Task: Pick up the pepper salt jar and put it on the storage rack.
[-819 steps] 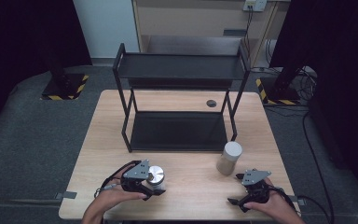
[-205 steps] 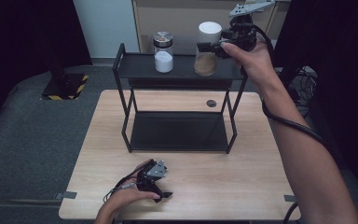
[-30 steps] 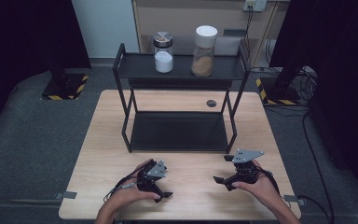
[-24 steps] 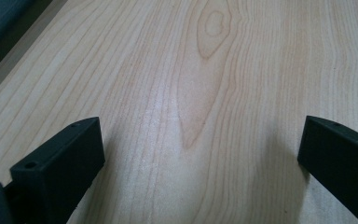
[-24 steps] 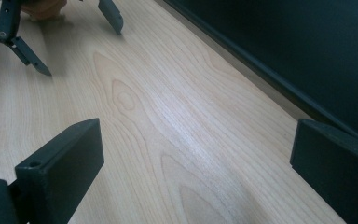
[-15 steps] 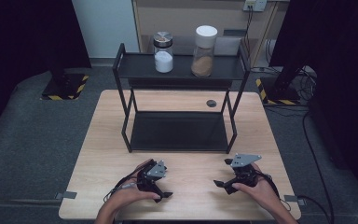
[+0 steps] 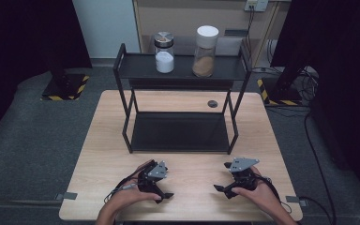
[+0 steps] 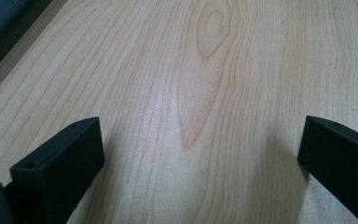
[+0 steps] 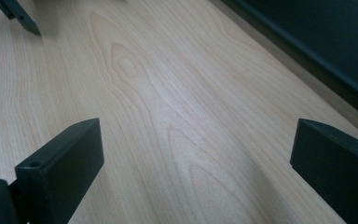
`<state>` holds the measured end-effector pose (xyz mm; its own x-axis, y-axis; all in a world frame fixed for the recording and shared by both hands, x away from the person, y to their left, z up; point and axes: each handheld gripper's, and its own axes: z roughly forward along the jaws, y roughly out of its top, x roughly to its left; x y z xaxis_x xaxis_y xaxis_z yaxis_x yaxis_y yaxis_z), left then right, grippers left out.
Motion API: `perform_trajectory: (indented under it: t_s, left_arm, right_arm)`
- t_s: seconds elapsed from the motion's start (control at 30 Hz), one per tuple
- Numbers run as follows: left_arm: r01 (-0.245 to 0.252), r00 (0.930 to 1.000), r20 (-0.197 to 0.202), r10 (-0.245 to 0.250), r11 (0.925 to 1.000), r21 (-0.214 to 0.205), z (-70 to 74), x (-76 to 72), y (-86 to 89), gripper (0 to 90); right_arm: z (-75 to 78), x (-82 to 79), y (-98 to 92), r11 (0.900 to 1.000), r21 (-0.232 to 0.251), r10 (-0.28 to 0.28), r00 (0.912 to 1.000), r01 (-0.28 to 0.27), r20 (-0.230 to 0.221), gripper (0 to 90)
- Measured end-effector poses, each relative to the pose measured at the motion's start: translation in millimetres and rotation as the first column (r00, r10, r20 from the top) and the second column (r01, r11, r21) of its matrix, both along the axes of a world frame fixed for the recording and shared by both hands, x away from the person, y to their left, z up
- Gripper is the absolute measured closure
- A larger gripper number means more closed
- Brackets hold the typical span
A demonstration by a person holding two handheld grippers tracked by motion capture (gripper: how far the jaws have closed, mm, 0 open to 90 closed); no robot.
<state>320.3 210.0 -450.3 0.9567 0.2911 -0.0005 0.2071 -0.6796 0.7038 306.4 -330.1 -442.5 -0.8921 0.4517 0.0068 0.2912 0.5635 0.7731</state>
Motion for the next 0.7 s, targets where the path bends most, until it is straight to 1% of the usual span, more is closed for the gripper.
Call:
perform_trajectory:
  t_s: [0.2, 0.3, 0.37, 0.43, 0.6, 0.7]
  left_arm:
    - [0.0, 1.0, 0.0, 0.0, 1.0, 0.0, 0.0, 0.0, 0.0, 0.0]
    - [-0.001, 1.0, 0.0, 0.001, 1.0, 0.0, 0.0, -0.1, 0.0, 0.0]
    - [-0.001, 1.0, 0.0, 0.001, 1.0, 0.0, 0.0, -0.2, -0.1, 0.0]
    - [-0.001, 1.0, 0.0, 0.001, 1.0, 0.0, 0.1, -0.1, -0.1, 0.0]
    - [-0.001, 1.0, 0.0, 0.001, 1.0, 0.0, 0.0, -0.1, -0.1, 0.0]
    - [-0.001, 1.0, 0.0, 0.001, 1.0, 0.0, 0.0, -0.1, -0.1, 0.0]
  right_arm:
    - [-1.6, -2.9, 6.1, 0.9992, -0.036, 0.017, 0.9998, -0.017, 0.006, 3.7]
    - [-2.5, -3.7, 7.8, 0.9988, -0.046, 0.019, 0.9998, -0.019, 0.007, 3.8]
    - [-2.9, -3.0, 8.0, 0.9987, -0.047, 0.021, 0.9998, -0.021, -0.002, 3.6]
    - [-3.9, -4.0, 9.0, 0.9983, -0.053, 0.022, 0.9997, -0.022, 0.006, 3.7]
    - [-5.7, -4.6, 12.4, 0.9962, -0.083, 0.026, 0.9997, -0.026, -0.001, 3.7]
    - [-7.7, -5.2, 13.8, 0.9949, -0.095, 0.033, 0.9995, -0.032, 0.004, 3.5]
